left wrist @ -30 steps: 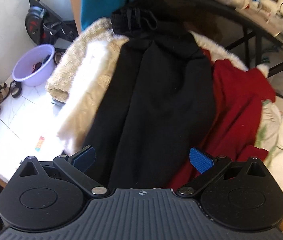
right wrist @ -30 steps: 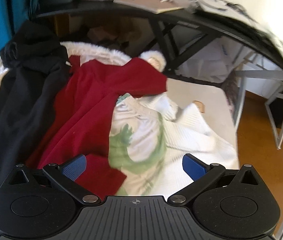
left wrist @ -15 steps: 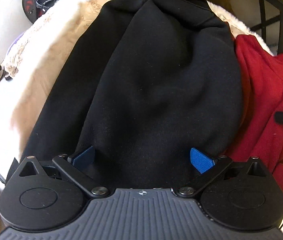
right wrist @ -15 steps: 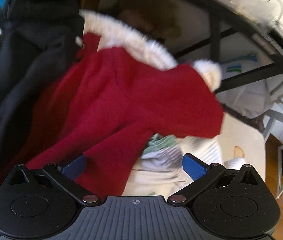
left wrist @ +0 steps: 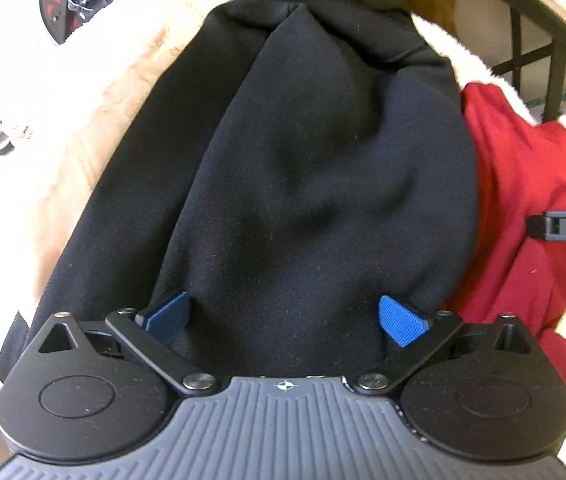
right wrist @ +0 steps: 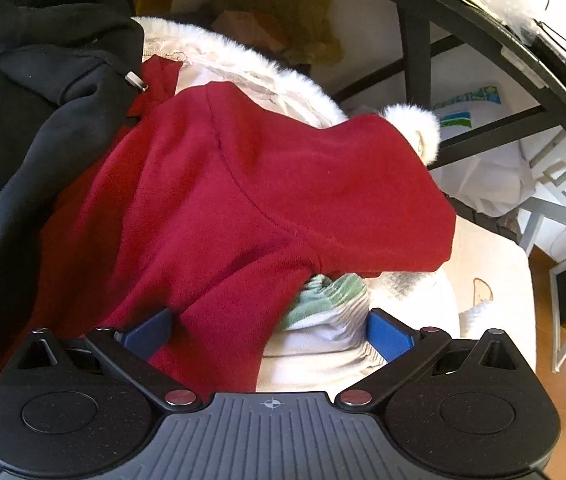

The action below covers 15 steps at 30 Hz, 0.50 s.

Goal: Fold clothes
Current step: 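Lower both grippers onto the black hoodie and close them on it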

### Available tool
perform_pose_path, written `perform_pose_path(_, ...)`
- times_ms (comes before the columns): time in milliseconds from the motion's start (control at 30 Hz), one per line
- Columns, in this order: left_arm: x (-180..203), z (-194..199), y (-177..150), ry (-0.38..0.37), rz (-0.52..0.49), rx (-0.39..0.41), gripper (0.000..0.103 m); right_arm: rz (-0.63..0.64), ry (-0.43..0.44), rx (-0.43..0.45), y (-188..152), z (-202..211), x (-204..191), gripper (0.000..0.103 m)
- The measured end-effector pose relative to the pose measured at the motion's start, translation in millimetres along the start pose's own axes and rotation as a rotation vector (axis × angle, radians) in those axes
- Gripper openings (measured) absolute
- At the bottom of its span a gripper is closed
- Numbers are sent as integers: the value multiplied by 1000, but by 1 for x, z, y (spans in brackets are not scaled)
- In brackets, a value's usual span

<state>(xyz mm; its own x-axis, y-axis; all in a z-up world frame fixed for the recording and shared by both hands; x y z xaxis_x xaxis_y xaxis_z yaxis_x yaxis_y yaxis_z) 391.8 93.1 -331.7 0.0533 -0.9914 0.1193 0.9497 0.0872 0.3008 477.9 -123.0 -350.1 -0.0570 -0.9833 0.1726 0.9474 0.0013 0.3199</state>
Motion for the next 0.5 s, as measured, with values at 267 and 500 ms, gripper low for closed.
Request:
perform_pose_path(267,-25,28,-7,-51,-7,27,78,62,164,250,25,56,-6,89)
perform_pose_path(500,-30,17,-5,-33,-1,14,91,205,245,298,84,32,-67,84)
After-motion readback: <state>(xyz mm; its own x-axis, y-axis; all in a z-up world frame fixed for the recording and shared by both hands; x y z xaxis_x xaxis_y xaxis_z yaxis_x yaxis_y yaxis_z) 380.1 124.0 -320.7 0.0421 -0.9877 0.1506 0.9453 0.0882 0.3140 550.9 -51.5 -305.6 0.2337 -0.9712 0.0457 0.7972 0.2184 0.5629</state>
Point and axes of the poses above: each gripper's, at about its wrist camera, not at the fingertips, and z roughly against the way its jaws point, x to its right, y to its top, the point moved 2 cm from there along -z, roughly the way its jaws point, and after that the axes turned 6 degrees about -x, right-handed, at the moved point
